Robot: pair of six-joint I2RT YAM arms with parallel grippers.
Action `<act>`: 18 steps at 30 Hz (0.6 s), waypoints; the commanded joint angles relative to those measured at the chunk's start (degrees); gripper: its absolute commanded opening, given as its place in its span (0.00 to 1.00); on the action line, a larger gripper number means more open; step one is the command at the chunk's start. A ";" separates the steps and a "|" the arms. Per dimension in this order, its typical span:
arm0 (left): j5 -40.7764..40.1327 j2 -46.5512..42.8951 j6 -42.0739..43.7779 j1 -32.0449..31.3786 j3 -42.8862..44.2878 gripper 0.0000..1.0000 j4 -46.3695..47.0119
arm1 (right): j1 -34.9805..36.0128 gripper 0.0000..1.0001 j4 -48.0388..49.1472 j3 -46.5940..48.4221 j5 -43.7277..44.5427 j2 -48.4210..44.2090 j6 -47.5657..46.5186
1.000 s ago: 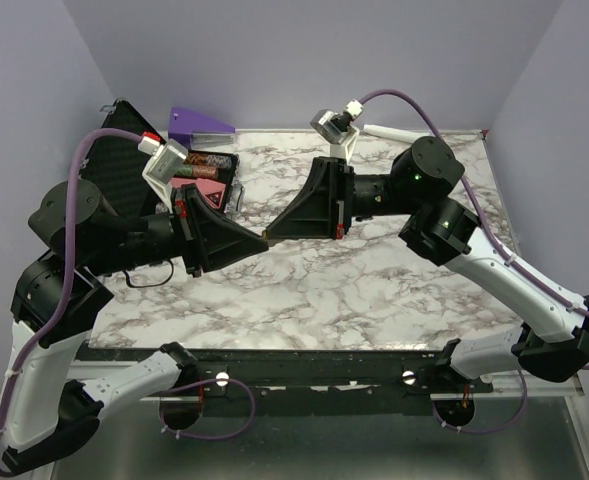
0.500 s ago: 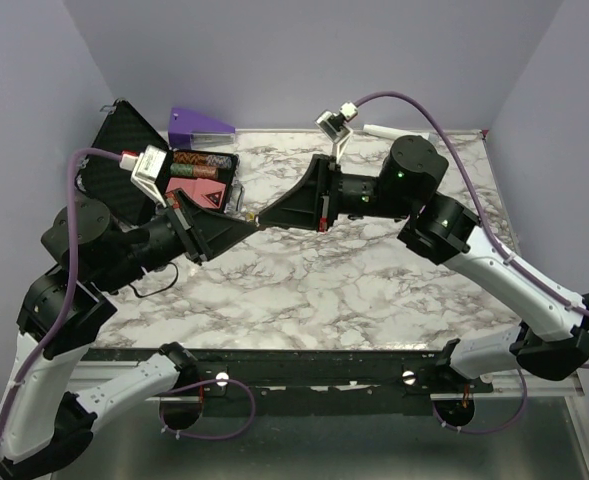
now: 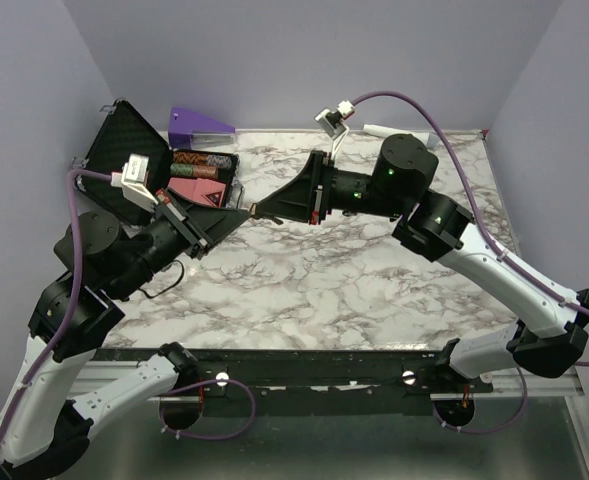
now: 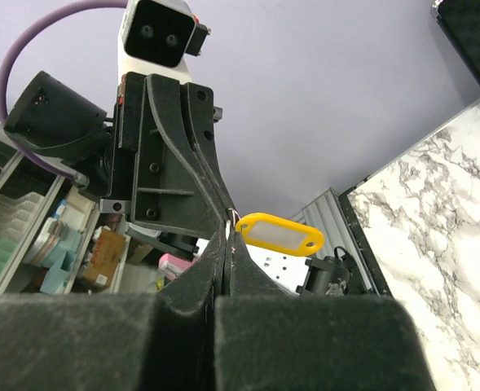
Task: Remove the keys from the keyring
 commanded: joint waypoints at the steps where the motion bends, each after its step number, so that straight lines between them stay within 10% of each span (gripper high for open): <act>1: -11.65 -0.81 -6.60 0.66 0.24 0.00 -3.39 | 0.50 0.01 1.83 0.42 -3.01 -0.60 -0.01; 18: -10.42 -0.37 -9.96 0.66 1.12 0.00 -4.98 | 0.67 0.01 1.48 0.51 -2.93 -0.69 -0.27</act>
